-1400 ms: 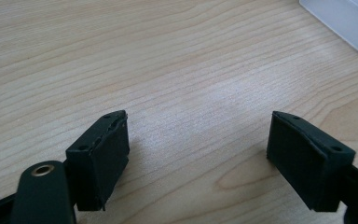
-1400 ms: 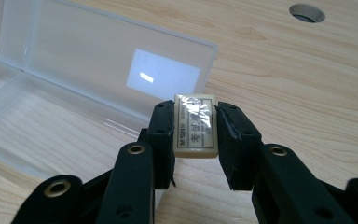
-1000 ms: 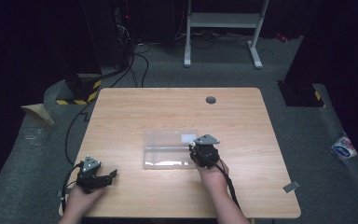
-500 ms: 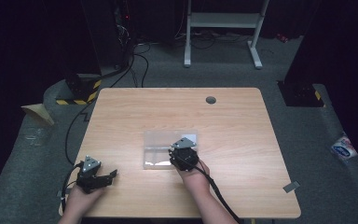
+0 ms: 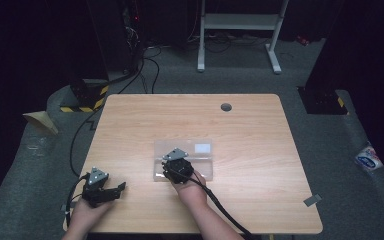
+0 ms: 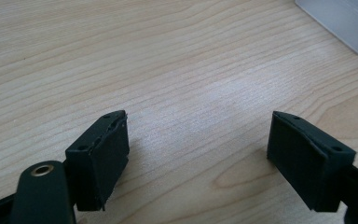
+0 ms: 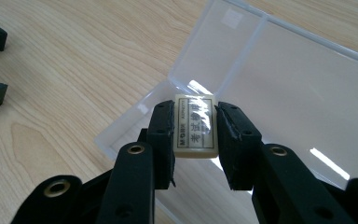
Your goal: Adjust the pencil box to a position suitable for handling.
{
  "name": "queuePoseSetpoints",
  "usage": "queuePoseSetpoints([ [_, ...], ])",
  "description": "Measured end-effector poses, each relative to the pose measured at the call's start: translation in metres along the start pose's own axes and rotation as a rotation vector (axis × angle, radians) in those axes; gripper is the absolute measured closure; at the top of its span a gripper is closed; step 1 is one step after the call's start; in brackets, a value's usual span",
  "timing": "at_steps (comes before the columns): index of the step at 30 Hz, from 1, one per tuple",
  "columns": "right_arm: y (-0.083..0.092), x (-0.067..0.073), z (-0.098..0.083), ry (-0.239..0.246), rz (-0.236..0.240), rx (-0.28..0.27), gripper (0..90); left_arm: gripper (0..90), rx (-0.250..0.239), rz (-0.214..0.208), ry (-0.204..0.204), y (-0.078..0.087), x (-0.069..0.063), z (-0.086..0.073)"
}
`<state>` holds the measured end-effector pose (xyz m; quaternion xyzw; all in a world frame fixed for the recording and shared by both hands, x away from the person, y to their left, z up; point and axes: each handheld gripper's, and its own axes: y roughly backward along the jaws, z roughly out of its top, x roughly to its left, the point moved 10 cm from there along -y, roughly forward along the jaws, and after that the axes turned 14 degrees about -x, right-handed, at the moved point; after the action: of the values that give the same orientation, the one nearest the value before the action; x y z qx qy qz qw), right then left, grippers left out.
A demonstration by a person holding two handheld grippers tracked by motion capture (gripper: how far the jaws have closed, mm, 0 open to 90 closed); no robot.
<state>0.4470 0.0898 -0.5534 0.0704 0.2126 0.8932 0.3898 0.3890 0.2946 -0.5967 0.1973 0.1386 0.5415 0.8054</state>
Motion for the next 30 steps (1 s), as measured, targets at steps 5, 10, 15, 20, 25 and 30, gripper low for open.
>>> queuePoseSetpoints([
  [5, -0.008, 0.009, 0.003, -0.001, 0.007, 0.001, 67.6, 20.8, -0.001, -0.004, -0.001, 0.0, 0.0, 0.0],
  [10, -0.013, 0.015, 0.005, -0.001, 0.013, -0.004, 67.5, 20.9, 0.0, -0.005, -0.001, 0.0, 0.0, 0.0],
  [15, -0.018, 0.019, 0.002, -0.028, 0.011, -0.003, 67.5, 20.8, 0.0, -0.006, -0.001, 0.0, 0.0, 0.0],
  [20, -0.021, 0.021, -0.002, -0.046, 0.012, 0.009, 67.5, 20.9, -0.001, -0.006, -0.001, 0.0, 0.0, 0.0],
  [25, -0.025, 0.022, -0.007, -0.053, 0.012, 0.024, 67.5, 20.9, -0.002, -0.006, -0.001, 0.0, -0.001, 0.0],
  [30, -0.026, 0.023, -0.01, -0.036, 0.016, 0.029, 67.4, 20.8, 0.0, -0.006, -0.001, 0.0, 0.0, 0.0],
])
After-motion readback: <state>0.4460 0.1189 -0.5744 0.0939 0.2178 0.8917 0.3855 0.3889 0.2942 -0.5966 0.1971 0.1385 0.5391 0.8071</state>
